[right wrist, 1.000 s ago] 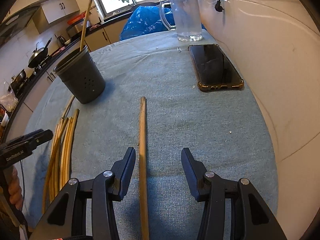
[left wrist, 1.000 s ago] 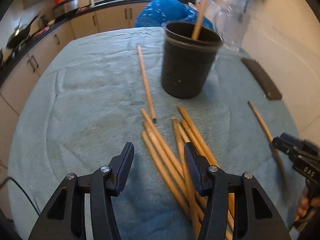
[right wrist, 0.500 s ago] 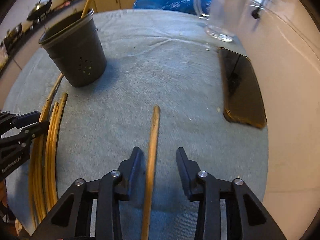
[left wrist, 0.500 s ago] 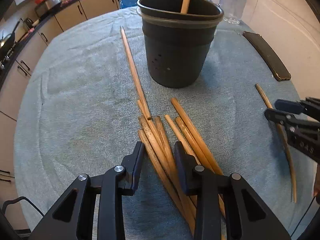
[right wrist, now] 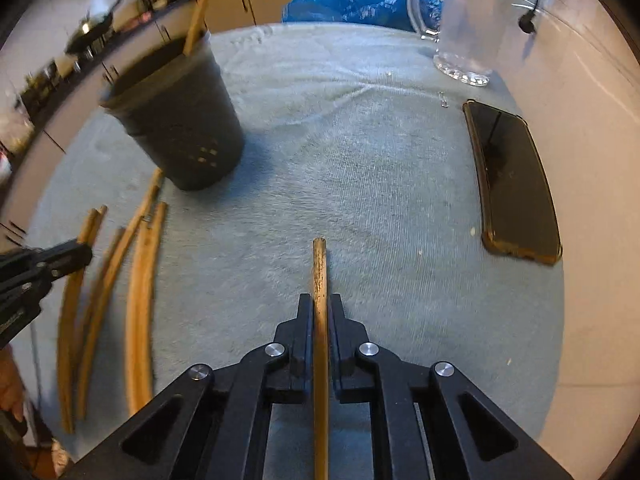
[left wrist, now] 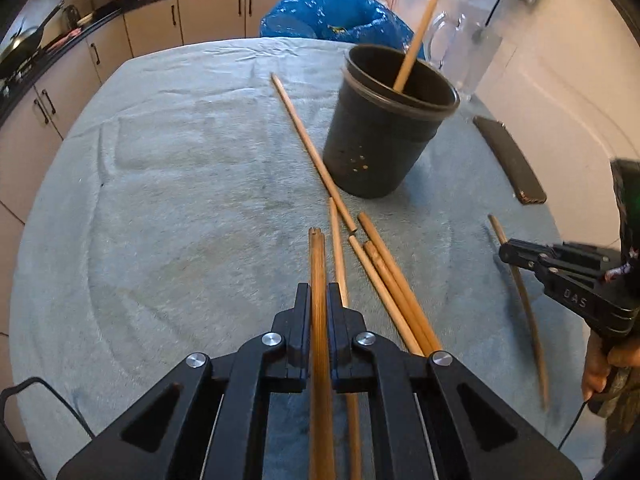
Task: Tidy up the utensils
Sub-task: 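Lift both held chopsticks up over the black holder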
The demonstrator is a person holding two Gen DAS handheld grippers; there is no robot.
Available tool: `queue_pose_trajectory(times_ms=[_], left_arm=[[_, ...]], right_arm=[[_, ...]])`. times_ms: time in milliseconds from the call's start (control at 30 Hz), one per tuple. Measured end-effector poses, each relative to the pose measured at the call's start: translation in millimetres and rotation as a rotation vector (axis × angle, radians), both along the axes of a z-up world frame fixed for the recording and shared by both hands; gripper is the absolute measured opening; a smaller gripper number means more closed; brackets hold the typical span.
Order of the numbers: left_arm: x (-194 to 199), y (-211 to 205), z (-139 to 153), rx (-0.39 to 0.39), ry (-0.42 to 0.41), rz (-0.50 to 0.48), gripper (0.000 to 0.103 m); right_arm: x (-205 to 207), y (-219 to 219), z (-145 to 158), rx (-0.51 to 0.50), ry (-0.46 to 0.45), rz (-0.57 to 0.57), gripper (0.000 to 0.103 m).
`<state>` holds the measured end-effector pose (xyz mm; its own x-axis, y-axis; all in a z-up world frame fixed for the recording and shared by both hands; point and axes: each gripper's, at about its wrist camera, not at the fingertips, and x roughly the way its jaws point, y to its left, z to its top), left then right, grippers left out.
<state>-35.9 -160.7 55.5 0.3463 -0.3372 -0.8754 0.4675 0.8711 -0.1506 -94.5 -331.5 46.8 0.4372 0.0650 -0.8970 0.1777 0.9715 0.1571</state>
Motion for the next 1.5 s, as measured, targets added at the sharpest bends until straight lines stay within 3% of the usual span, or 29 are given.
queue_pose_trajectory(times_ms=[233,533,1000,1200,1500], left_arm=[[-11,16,22,-0.09,-0.058,0.005,0.007],[-12,50,16,-0.112,-0.054,0.096,0.007],[-58,73,117,-0.321,-0.295,0.112,0.007],[-42,68,149,-0.408,-0.358,0.173,0.007],[4,22,200,-0.465,-0.55,0.195,0.007]], right_arm=[[-38,-3,33,0.097,-0.169,-0.049,0.007],[-54,8,44,0.118,-0.203,-0.06,0.007],[-78,28,113,0.083,-0.445,-0.084,0.007],[-74,30,141,0.063,-0.568,-0.118,0.007],[-28,15,181,0.188,-0.781,-0.238,0.008]])
